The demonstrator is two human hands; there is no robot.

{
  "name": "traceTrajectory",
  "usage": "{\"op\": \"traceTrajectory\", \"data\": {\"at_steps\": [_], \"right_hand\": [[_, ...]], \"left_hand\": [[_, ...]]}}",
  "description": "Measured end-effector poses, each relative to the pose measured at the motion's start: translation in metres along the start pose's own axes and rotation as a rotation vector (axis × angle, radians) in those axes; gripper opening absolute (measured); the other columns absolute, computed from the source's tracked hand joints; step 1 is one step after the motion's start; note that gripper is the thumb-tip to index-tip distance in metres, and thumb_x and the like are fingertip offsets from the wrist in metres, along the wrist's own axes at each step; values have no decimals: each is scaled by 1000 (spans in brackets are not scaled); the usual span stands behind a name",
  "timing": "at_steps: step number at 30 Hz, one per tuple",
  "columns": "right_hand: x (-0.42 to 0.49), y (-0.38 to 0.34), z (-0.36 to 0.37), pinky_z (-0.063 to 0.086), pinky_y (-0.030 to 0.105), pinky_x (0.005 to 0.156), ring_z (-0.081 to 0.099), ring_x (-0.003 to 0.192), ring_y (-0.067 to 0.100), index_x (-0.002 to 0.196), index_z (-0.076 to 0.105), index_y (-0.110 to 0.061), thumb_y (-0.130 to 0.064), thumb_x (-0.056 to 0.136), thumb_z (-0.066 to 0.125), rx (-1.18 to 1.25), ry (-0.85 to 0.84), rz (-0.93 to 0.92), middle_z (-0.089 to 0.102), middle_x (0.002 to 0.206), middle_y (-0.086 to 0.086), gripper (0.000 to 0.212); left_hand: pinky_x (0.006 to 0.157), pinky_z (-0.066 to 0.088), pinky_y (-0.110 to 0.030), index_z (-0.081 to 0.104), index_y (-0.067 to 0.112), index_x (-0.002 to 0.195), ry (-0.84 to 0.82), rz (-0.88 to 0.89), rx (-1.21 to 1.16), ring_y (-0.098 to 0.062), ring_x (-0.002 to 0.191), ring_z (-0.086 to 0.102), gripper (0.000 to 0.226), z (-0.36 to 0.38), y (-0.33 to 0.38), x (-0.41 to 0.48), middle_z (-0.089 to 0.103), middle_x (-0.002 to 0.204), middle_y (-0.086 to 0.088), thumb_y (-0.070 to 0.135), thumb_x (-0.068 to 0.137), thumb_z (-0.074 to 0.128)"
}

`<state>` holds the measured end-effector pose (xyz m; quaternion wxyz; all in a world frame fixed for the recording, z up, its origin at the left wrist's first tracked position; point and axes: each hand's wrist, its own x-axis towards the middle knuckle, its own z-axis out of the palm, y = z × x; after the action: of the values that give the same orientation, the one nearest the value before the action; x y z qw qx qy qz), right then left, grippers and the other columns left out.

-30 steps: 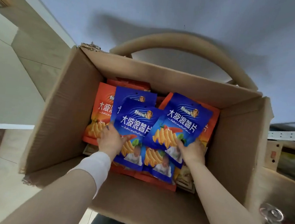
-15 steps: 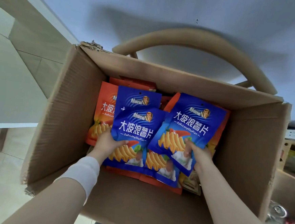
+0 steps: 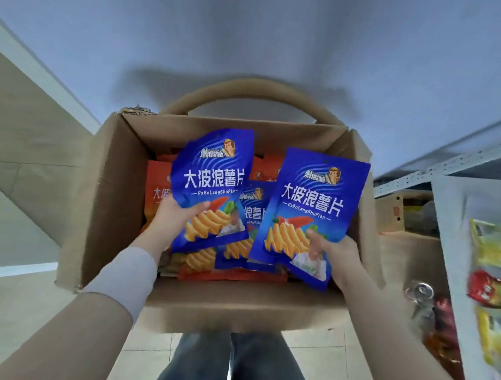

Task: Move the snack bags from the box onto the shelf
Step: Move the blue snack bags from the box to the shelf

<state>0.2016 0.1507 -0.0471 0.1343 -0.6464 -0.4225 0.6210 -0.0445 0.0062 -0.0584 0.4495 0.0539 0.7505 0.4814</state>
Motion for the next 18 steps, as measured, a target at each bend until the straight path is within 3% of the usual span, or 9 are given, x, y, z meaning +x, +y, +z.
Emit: {"op": "traceTrajectory", "data": {"at_steps": [4, 7, 10, 12, 13, 18], "right_hand": [[-57, -6, -48, 53, 46, 70, 55, 64, 24, 71, 56, -10, -5, 81, 66, -72, 101, -78, 57, 63, 5, 16], [-90, -6, -94, 48, 33, 60, 51, 54, 20, 63, 55, -7, -4, 81, 64, -18, 192, -105, 54, 56, 4, 20], [-118, -1, -148, 47, 24, 53, 54, 58, 22, 66, 57, -7, -4, 82, 65, 112, 304, -158, 57, 62, 10, 18], [-134, 4, -186, 52, 29, 63, 64, 69, 22, 85, 61, -8, -13, 80, 70, 242, 325, -185, 67, 80, 11, 10], [-140, 7, -206, 53, 32, 66, 67, 75, 22, 95, 61, -10, -17, 79, 72, 295, 350, -190, 69, 88, 8, 21], [-167, 17, -310, 55, 37, 69, 70, 82, 24, 103, 62, -11, -18, 73, 76, 464, 471, -287, 71, 94, 6, 34]], "left_hand": [[78, 47, -24, 61, 11, 107, -107, 189, 22, -6, 79, 60, 31, 35, 59, -26, 65, 93, 3, 7, 79, 72], [77, 49, -22, 60, 10, 109, -194, 305, 29, -12, 84, 61, 32, 79, 100, -50, 65, 99, -3, 6, 79, 72], [78, 49, -27, 61, 14, 104, -278, 397, 86, -18, 90, 61, 26, 137, 132, -77, 65, 101, -8, 9, 81, 71], [79, 50, -30, 61, 16, 102, -358, 459, 116, -19, 90, 62, 24, 184, 152, -97, 66, 100, -8, 11, 81, 71], [81, 50, -31, 62, 16, 102, -410, 498, 131, -19, 90, 63, 25, 210, 160, -108, 67, 100, -7, 13, 80, 72], [68, 51, -12, 63, 25, 94, -711, 684, 186, 2, 72, 65, 20, 350, 186, -187, 68, 80, 17, 12, 80, 72]]}}
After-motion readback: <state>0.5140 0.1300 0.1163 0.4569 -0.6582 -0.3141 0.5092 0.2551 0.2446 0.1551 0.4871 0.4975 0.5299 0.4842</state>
